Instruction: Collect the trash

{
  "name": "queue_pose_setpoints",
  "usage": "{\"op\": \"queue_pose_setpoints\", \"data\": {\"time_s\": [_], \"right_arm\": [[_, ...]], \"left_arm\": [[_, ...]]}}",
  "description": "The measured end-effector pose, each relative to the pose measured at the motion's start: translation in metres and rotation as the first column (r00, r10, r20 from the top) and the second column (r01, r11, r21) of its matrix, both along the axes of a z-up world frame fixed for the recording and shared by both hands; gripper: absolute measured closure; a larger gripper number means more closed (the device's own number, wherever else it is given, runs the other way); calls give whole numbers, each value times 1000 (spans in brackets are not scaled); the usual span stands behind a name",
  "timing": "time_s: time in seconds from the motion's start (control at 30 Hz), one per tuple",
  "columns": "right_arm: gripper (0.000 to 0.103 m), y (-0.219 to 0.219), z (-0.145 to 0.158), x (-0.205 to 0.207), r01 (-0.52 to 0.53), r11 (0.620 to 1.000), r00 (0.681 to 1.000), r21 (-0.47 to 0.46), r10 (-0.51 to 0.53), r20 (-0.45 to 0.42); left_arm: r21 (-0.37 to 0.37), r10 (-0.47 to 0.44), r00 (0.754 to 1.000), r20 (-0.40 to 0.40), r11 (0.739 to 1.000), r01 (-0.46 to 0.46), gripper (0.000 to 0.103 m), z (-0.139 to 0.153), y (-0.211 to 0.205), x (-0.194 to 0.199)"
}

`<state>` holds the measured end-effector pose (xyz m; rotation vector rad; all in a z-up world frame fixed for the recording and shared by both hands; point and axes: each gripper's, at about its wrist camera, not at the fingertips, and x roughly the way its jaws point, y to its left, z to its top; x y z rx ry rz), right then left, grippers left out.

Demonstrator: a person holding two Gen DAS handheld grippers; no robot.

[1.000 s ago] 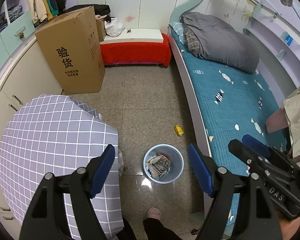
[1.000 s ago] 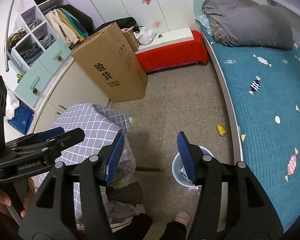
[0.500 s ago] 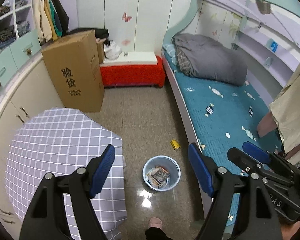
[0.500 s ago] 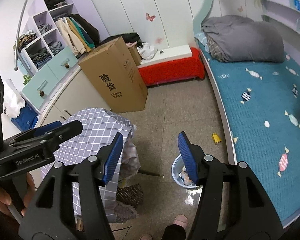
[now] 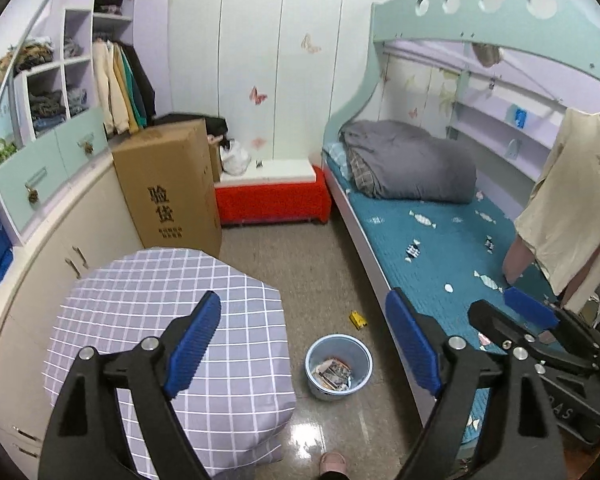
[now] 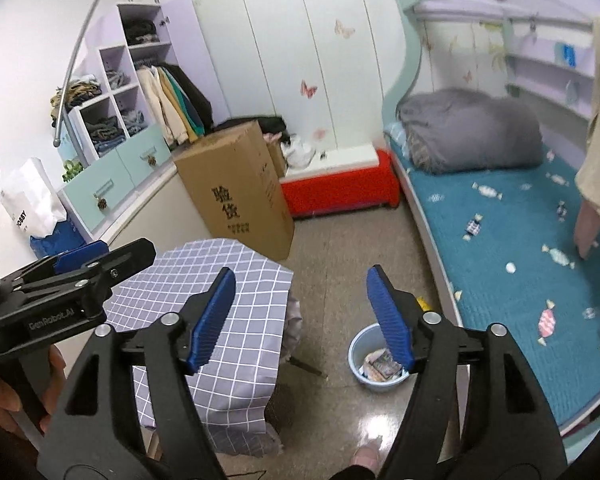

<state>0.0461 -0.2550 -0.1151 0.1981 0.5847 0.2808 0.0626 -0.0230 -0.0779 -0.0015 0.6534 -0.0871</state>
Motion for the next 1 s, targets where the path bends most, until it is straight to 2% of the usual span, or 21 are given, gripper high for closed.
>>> {"op": "queue_pose_setpoints", "data": {"time_s": [0.2, 0.47, 0.73, 1.0], "right_arm": [[29, 16, 18, -53, 37, 999, 995, -27, -34, 91], [23, 31, 30, -96, 77, 997, 983, -27, -71, 170], [20, 39, 38, -117, 86, 995, 974, -39, -76, 213], [19, 39, 39, -120, 98, 994, 971, -41, -86, 222]], "left_arm": [[8, -3, 996, 89, 1000, 3, 16, 21, 18, -56], [9, -18, 986, 167, 1000, 16, 10, 33, 28, -96], [0, -25, 977, 213, 1000, 26, 8, 41, 32, -112], [0, -19, 973, 229, 1000, 20, 8, 42, 35, -113]]}}
